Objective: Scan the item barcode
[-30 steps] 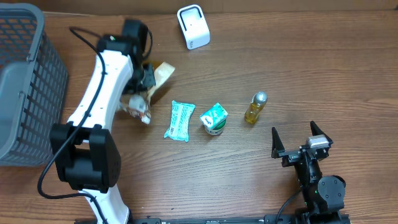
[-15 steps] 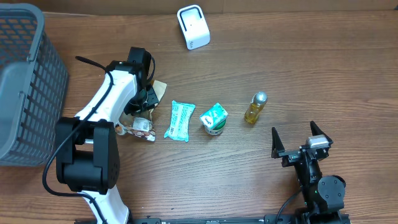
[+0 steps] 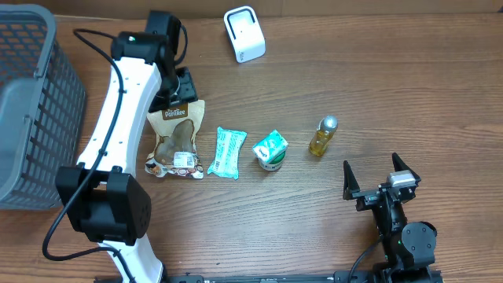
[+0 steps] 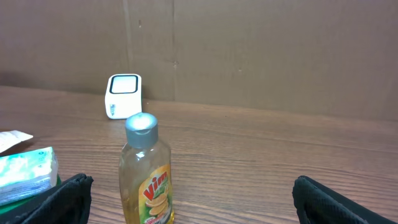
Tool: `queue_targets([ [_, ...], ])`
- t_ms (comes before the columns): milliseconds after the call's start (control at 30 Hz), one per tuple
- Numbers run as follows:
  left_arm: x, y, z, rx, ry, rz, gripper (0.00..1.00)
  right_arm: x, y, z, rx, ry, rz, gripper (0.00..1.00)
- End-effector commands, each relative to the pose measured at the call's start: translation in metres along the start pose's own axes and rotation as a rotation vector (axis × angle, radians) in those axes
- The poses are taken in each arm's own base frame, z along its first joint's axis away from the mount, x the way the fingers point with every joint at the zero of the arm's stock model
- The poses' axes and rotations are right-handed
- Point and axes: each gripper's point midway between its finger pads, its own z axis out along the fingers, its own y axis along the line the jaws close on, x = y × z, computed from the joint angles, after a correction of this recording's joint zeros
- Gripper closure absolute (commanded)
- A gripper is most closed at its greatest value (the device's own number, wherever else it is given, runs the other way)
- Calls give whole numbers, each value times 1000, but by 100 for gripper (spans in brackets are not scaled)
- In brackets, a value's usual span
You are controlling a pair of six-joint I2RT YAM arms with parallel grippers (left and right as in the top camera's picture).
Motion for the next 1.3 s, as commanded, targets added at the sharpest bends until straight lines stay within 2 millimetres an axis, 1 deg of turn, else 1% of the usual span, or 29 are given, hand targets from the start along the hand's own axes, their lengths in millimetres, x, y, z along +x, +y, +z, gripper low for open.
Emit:
queue_targets([
  [0,-11,5,-24,11,-48,44,21,2,-1,0,1,-3,-1,0],
  [100,-13,12,-24,-26,-59,72,21,2,-1,0,1,-3,-1,0],
  [167,-18,23,-25,-80,-81,66,21,2,-1,0,1,-3,-1,0],
  [200,-20,27,-25,-100,-88,61,19,2,-1,0,1,-3,-1,0],
  [233,-24,35,-25,-128,-99,45,14,2,-1,0,1,-3,-1,0],
  [300,-27,44,-25,-153,-107,24,10,2,-1,0,1,-3,-1,0],
  [367,-31,58,-26,-189,-116,3,1,2,-1,0,1,-2,-1,0],
  [433,-31,72,-27,-221,-107,-16,0,2,-1,0,1,-3,-1,0],
  [500,-31,77,-26,-225,-101,-27,0,2,-1,0,1,-3,-1,0],
  [1267,-32,78,-26,-225,-103,-31,0,2,-1,0,1,-3,-1,0],
])
